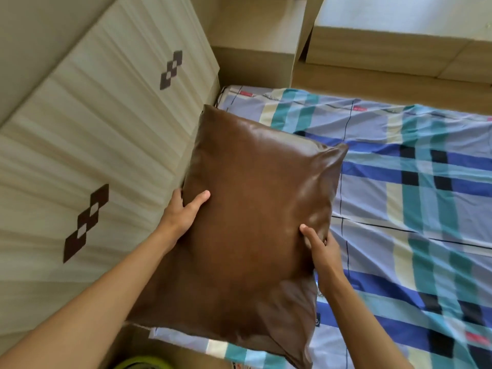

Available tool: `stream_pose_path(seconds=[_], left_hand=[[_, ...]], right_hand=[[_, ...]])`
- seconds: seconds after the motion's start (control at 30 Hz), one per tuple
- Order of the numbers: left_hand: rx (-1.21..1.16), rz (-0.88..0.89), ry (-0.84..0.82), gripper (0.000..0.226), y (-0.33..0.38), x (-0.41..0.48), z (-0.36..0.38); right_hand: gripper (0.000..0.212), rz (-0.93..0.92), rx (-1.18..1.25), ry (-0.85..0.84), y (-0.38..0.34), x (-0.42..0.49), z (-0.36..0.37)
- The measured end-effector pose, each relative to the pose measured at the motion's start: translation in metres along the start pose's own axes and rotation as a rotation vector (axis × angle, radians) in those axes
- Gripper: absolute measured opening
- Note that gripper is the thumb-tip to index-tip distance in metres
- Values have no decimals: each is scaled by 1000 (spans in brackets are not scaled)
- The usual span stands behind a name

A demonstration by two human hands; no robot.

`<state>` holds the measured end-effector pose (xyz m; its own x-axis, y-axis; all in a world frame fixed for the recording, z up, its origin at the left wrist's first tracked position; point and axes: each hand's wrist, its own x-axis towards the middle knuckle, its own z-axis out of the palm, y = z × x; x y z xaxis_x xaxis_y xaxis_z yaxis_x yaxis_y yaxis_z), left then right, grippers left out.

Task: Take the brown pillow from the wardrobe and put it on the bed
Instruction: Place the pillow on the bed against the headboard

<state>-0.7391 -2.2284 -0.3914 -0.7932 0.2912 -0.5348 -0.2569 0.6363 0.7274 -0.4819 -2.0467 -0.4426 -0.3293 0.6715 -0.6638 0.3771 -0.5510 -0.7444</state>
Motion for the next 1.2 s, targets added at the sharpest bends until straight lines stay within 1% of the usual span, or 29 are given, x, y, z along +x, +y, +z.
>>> stream_pose_path(seconds=[0.07, 0.2, 0.3, 0.4, 0.43, 0.53, 0.6, 0.67, 0.73, 0.8, 0.87, 0.97, 1.07, 1.13, 1.2], left_hand=[[5, 2, -9, 85, -16, 32, 5], [1, 3, 11, 75, -40, 87, 8], [8, 20, 11, 83, -51, 133, 11], [15, 36, 3, 93, -53, 175, 15], [28, 52, 8, 92, -52, 186, 17], [88, 114, 51, 78, -52, 217, 21], [111, 119, 63, 81, -51, 238, 21], [136, 85, 50, 96, -50, 255, 18], [180, 49, 27, 109, -52, 265, 17], [245, 28, 14, 115, -61, 270, 18], [305, 59, 0, 119, -72, 270, 24], [400, 133, 4, 128, -80, 267, 32], [400, 222, 26, 131, -71, 270, 32], [437, 289, 36, 130, -67, 272, 33], [530, 295, 15, 128, -70, 273, 36]], right_hand=[[70, 6, -10, 2, 12, 26, 14], [60, -17, -58, 12, 26, 75, 48], [54, -26, -81, 19, 33, 112, 73], [67, -57, -97, 29, 37, 149, 95], [66, -72, -102, 31, 37, 159, 102], [46, -110, -139, 37, 38, 185, 121], [44, -121, -162, 39, 37, 200, 132], [53, -107, -203, 39, 37, 214, 140], [65, -97, -311, 19, 38, 226, 145], [73, -118, -481, -10, 40, 236, 153], [81, -139, -590, -25, 39, 242, 162], [100, -183, -567, -97, 30, 242, 177], [117, -252, -534, -128, 25, 243, 182], [124, -259, -533, -136, 27, 247, 183], [125, -259, -577, -125, 32, 251, 185]])
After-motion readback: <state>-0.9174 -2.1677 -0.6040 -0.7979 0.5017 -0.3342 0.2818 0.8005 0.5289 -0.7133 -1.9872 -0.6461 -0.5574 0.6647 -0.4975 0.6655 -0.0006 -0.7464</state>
